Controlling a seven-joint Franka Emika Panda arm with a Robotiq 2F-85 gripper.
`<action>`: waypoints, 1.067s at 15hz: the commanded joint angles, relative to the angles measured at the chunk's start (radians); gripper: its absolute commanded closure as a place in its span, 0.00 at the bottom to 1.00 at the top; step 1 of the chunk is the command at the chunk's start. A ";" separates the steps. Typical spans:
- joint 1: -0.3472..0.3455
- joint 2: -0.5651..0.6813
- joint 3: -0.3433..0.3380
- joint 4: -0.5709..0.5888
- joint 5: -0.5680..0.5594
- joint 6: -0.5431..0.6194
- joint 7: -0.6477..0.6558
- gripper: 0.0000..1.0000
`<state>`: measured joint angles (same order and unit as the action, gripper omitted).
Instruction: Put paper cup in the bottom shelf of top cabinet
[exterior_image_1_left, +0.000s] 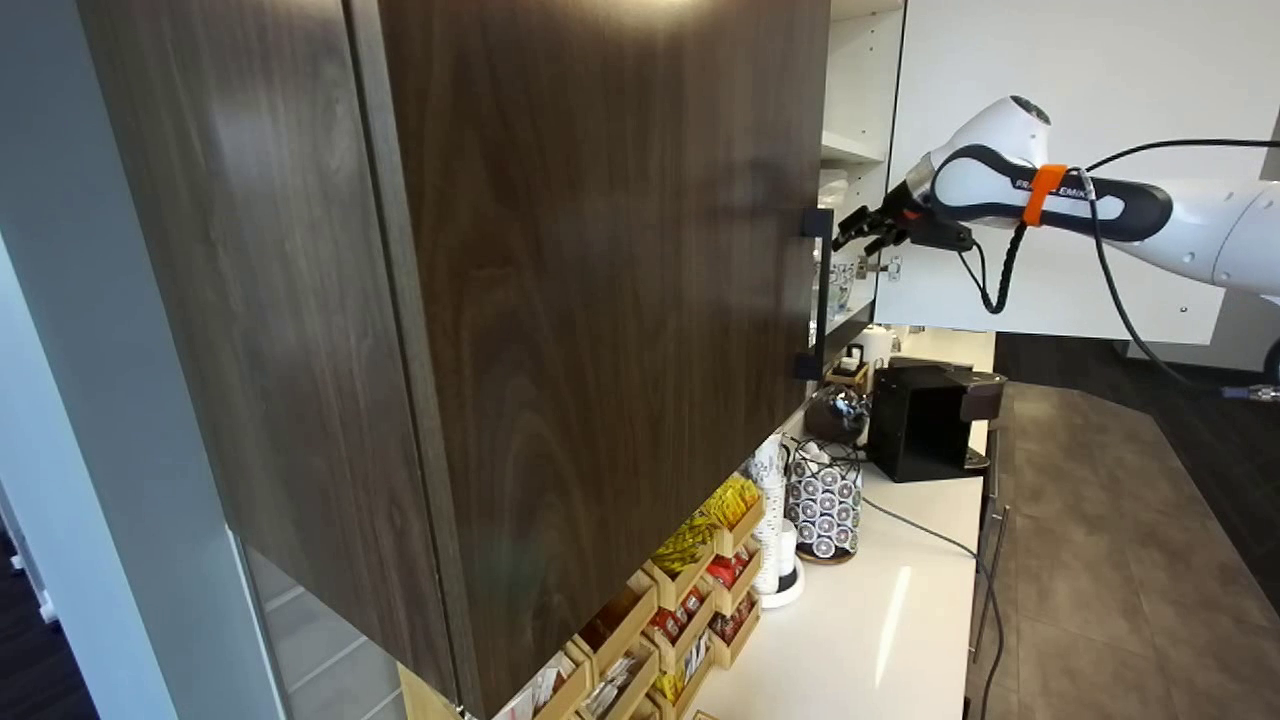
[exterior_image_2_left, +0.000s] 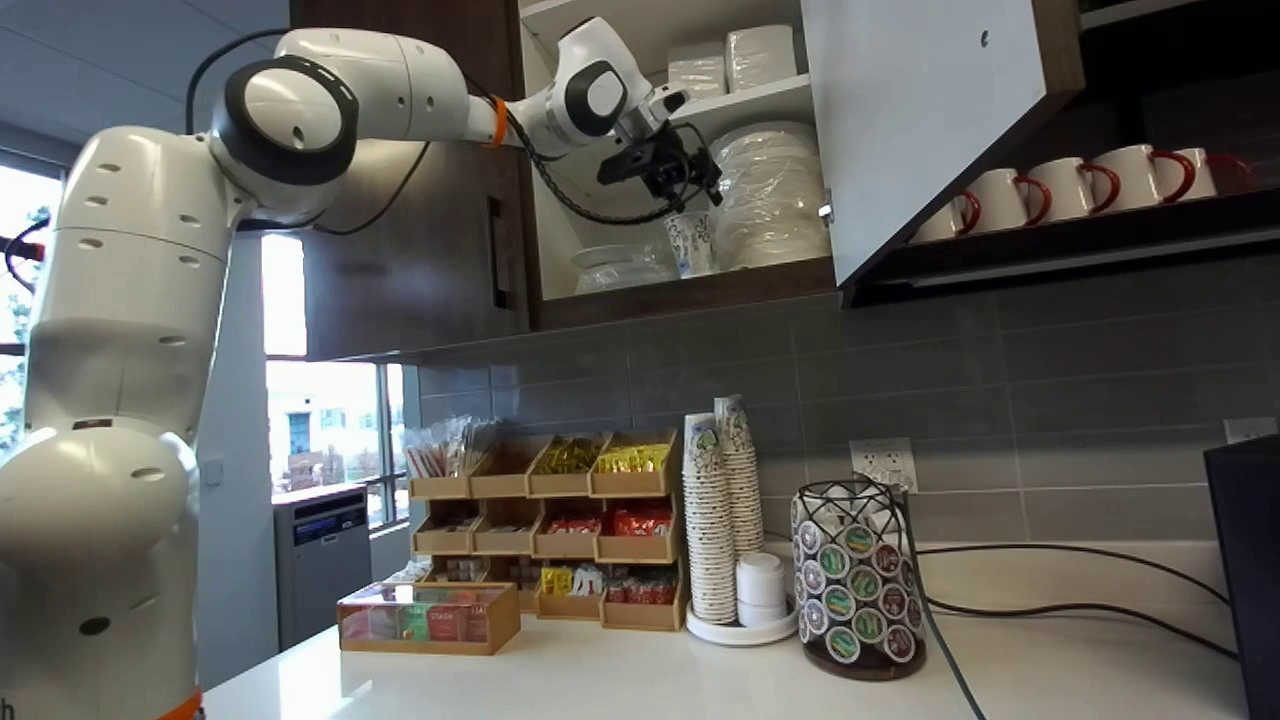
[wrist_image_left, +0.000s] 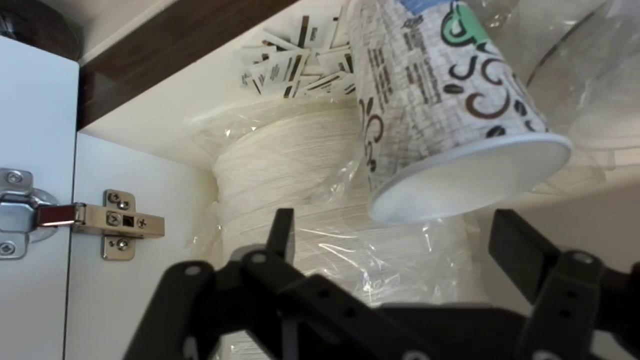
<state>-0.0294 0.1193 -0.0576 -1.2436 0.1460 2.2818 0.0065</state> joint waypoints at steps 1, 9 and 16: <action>0.006 -0.109 0.002 -0.104 -0.041 -0.011 -0.052 0.00; 0.022 -0.396 0.024 -0.381 -0.054 -0.075 -0.252 0.00; 0.039 -0.470 0.019 -0.451 -0.080 -0.074 -0.246 0.00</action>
<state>-0.0049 -0.3557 -0.0272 -1.7031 0.0730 2.2114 -0.2449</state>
